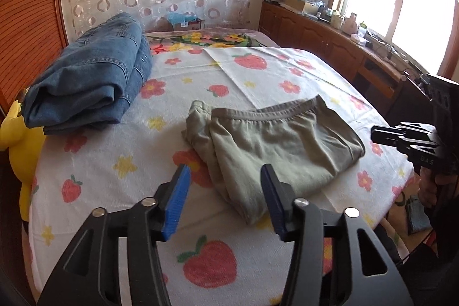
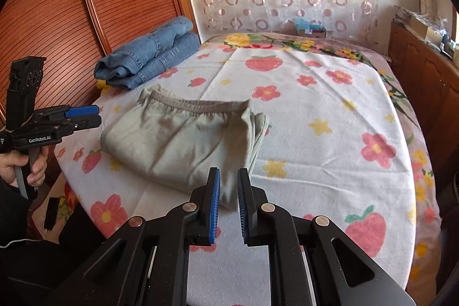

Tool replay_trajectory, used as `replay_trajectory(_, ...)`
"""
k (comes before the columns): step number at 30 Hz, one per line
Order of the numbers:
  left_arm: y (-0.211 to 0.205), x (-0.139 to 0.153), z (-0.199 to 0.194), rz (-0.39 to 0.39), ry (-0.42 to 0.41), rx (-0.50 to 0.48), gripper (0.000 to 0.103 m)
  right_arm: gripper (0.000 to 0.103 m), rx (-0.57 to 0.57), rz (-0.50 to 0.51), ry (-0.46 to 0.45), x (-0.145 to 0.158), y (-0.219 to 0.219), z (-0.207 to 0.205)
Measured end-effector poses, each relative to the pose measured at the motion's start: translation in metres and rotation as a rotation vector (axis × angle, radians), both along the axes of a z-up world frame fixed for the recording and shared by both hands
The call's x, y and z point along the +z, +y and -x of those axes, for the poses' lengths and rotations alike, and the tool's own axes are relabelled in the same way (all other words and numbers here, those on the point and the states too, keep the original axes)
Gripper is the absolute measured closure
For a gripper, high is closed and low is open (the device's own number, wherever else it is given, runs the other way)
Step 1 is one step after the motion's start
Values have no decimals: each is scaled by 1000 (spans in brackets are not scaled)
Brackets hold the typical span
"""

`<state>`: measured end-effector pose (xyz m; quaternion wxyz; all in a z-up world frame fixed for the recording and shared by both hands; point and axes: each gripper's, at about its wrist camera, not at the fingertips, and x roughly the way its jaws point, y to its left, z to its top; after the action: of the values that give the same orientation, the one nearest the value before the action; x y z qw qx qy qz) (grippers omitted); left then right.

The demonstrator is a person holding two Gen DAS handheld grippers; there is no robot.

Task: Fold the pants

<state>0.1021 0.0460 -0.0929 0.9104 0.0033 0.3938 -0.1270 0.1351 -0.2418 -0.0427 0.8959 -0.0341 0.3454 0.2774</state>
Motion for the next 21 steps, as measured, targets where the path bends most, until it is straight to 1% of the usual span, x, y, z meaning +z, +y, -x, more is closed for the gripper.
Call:
replay_trajectory(1, 0, 0, -3, -4, -5, 4, 41, 89, -2, 0, -6, 1, 0, 0)
replay_trajectory(2, -1, 0, -6, -7, -7, 4, 40, 86, -6, 2, -11, 2, 0, 0)
replay_trajectory(3, -2, -1, -10, -9, -4, 2, 36, 81, -9, 3, -16, 4, -1, 0)
replay_trajectory(5, -4, -3, -17, -12, -2, 1, 34, 75, -14, 4, -27, 5, -1, -2)
replay_trajectory(6, -5, -4, -19, -15, 0, 1, 33, 74, -18, 4, -32, 5, 0, -3)
replay_trajectory(13, -14, -23, -44, -46, 51, 4, 33, 73, -24, 23, -49, 1, 15, -25)
replay_trajectory(16, -15, -30, -51, -51, 74, 7, 33, 73, -15, 37, -19, -3, 24, -43)
replay_trajectory(21, -14, -35, -59, -46, 89, 12, 33, 73, -18, 72, -1, -8, 38, -70)
